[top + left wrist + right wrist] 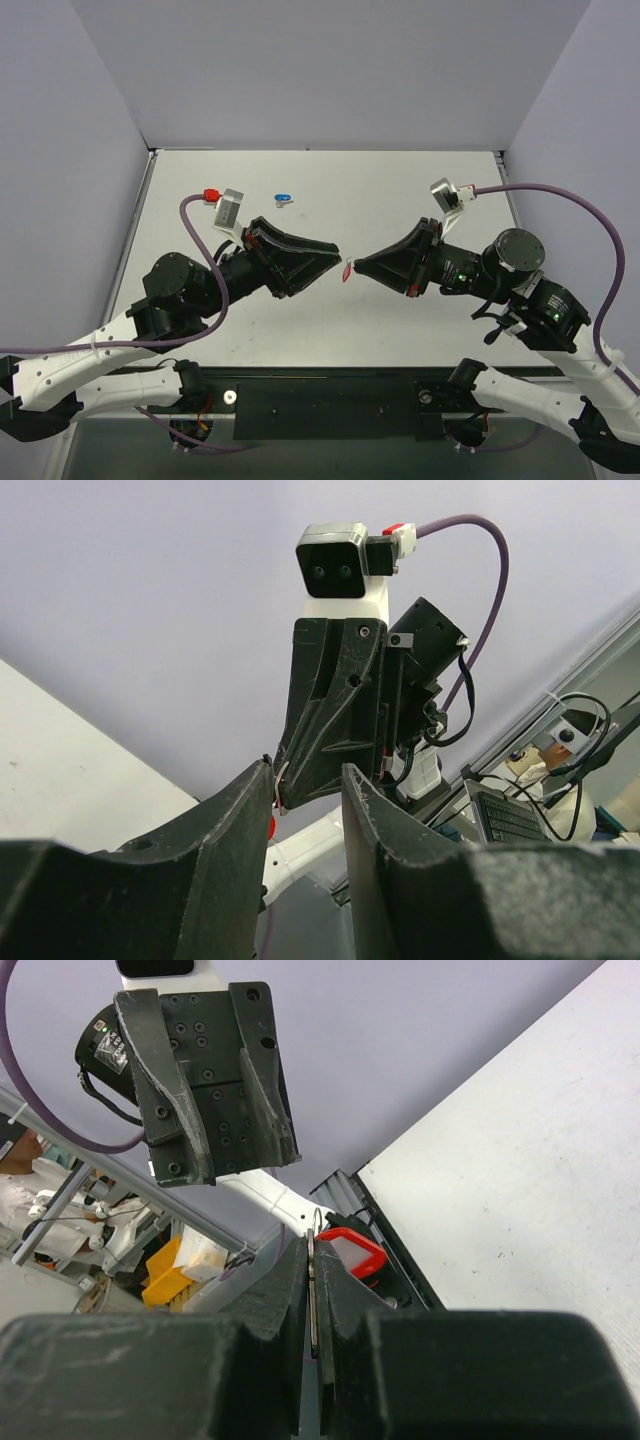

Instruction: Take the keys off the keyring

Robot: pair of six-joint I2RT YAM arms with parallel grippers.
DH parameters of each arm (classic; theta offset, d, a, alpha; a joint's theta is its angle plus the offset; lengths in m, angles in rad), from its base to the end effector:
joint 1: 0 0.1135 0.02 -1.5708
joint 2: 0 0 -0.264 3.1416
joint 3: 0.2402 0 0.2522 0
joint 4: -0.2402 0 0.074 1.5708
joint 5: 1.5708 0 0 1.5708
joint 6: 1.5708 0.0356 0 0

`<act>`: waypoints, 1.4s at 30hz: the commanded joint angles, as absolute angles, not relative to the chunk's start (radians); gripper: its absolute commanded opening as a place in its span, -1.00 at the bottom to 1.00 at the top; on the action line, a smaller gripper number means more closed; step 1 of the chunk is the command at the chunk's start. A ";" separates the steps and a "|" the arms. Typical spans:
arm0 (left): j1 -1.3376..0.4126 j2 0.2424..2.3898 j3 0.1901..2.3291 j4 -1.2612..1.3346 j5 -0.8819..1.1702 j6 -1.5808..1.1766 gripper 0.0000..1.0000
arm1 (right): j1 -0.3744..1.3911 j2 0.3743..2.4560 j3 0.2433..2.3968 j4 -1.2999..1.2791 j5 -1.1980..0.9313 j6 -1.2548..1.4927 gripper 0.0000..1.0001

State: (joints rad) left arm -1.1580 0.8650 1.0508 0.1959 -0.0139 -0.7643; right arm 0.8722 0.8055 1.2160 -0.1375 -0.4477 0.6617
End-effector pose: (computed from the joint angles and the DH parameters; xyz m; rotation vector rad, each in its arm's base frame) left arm 0.0727 -0.1648 0.4595 0.2538 1.3444 -1.6533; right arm 0.0782 0.1171 0.4853 -0.5837 1.3927 1.5604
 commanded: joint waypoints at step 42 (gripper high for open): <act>-1.210 0.861 1.091 0.187 -0.060 -0.746 0.05 | 0.880 0.822 1.255 0.035 -0.465 0.721 -1.00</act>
State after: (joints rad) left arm -1.2049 0.8772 1.0515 0.1867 -0.0402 -0.7696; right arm 0.8722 0.8162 1.2167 -0.0479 -0.4503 0.7105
